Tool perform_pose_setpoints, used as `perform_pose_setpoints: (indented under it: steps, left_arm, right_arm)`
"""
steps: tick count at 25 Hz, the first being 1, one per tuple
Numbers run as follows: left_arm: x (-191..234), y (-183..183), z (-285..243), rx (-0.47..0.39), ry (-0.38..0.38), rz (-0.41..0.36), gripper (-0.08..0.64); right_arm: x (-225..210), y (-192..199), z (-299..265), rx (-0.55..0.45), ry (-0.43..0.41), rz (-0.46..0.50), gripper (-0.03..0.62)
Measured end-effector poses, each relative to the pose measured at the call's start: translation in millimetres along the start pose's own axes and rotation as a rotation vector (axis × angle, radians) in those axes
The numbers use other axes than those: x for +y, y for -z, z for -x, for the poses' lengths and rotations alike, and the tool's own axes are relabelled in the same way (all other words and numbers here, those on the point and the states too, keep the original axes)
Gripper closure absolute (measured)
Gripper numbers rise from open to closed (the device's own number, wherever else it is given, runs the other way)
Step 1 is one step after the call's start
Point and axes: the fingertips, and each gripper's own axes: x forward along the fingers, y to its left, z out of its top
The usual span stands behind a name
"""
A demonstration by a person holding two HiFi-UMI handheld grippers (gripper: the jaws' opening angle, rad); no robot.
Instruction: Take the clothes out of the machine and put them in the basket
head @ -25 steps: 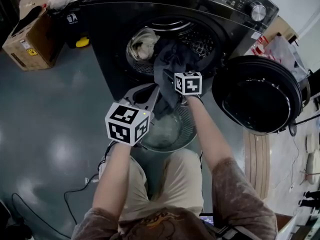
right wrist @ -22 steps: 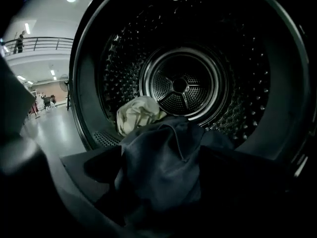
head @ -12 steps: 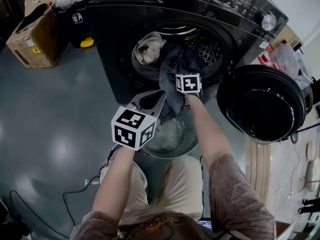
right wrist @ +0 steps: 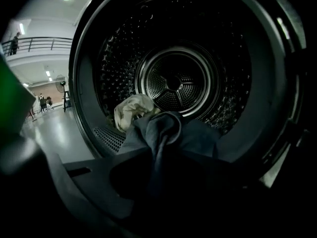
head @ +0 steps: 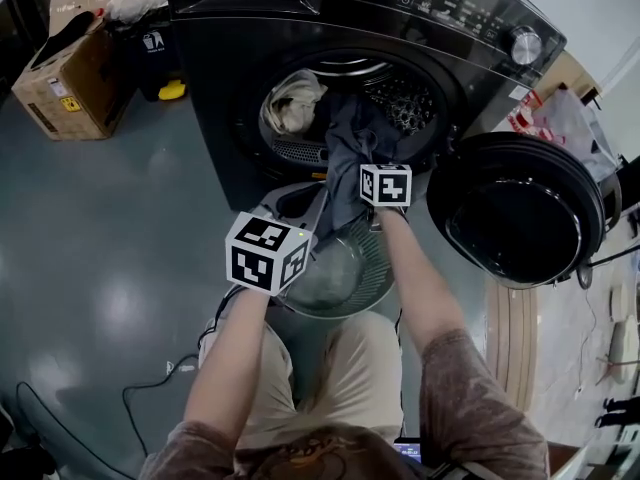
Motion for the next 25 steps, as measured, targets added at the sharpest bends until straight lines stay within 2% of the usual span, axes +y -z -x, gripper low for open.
perform_pose_setpoints:
  steps: [11, 20, 22, 25]
  left_arm:
    - [-4.5, -2.5, -9.1, -0.008, 0.008, 0.003, 0.555]
    - [-2.8, -0.1, -4.5, -0.008, 0.006, -0.022, 0.555]
    - [-1.0, 0.8, -3.1, -0.008, 0.002, -0.019, 0.555]
    - [-0.2, 1.2, -2.0, -0.009, -0.003, -0.017, 0.555]
  right_arm:
    - [52.5, 12.2, 114.8, -0.067, -0.134, 0.027, 0.561]
    - [117.2, 58.2, 188.8, -0.034, -0.267, 0.02, 0.561]
    - [126.4, 66.1, 196.9, -0.023, -0.279, 0.039, 0.561]
    - [124.2, 71.8, 199.5, -0.024, -0.253, 0.049, 0.557]
